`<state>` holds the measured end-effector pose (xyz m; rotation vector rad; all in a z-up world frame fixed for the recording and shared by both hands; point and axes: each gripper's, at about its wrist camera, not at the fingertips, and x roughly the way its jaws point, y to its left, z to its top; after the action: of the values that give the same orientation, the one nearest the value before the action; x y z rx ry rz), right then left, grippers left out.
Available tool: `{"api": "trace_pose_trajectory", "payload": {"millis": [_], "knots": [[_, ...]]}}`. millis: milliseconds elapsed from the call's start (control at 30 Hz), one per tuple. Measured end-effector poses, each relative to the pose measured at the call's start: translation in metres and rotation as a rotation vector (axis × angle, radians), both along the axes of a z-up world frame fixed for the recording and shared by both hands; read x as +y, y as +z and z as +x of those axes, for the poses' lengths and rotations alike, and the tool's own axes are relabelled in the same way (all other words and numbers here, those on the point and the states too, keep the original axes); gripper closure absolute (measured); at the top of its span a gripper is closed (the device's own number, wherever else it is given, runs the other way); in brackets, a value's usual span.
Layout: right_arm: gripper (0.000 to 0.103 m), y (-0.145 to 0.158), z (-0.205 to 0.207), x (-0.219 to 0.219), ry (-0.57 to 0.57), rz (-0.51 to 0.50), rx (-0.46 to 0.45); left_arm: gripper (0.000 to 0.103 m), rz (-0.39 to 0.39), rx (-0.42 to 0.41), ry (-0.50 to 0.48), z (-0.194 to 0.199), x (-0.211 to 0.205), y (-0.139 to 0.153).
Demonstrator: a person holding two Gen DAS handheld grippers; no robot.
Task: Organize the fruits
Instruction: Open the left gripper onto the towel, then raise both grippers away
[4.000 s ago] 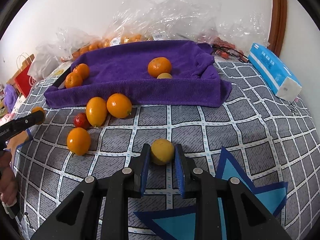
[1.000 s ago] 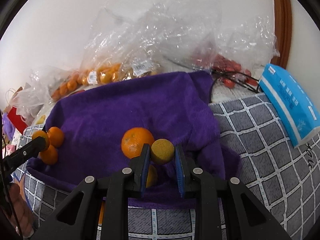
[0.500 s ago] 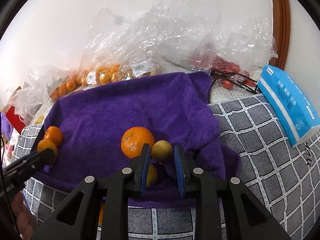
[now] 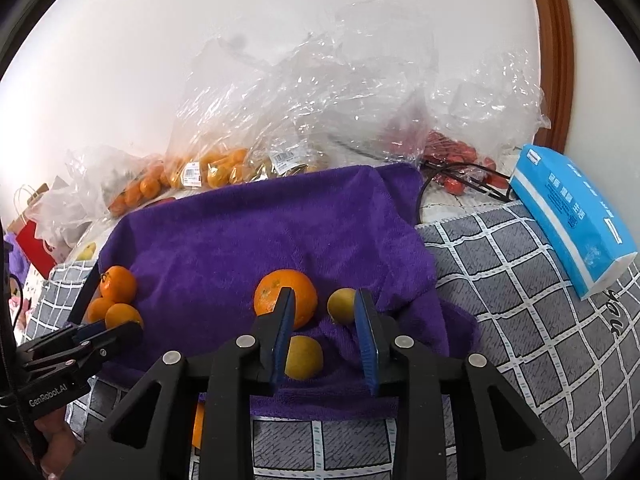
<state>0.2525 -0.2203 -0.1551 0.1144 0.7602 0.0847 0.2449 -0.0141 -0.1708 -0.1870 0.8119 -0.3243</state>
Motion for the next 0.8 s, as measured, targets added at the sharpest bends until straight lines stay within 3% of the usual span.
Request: {"api": "trace_pose_trajectory", "payload": {"millis": [267, 333, 500, 800], "knots": [[0.072, 0.001, -0.004, 0.004, -0.008, -0.026, -0.023, 0.069, -0.012, 0.001, -0.001, 0.0, 0.002, 0.002], [0.072, 0.002, -0.004, 0.002, -0.031, -0.037, -0.023, 0.06, -0.021, -0.01, -0.002, -0.001, 0.003, 0.005], [0.069, 0.005, -0.005, 0.0, -0.067, -0.061, -0.03, 0.054, -0.05, -0.052, 0.004, -0.007, 0.008, 0.013], [0.07, 0.027, -0.022, 0.009, -0.042, -0.052, -0.051, 0.054, -0.072, -0.144, 0.071, -0.021, 0.019, 0.031]]}}
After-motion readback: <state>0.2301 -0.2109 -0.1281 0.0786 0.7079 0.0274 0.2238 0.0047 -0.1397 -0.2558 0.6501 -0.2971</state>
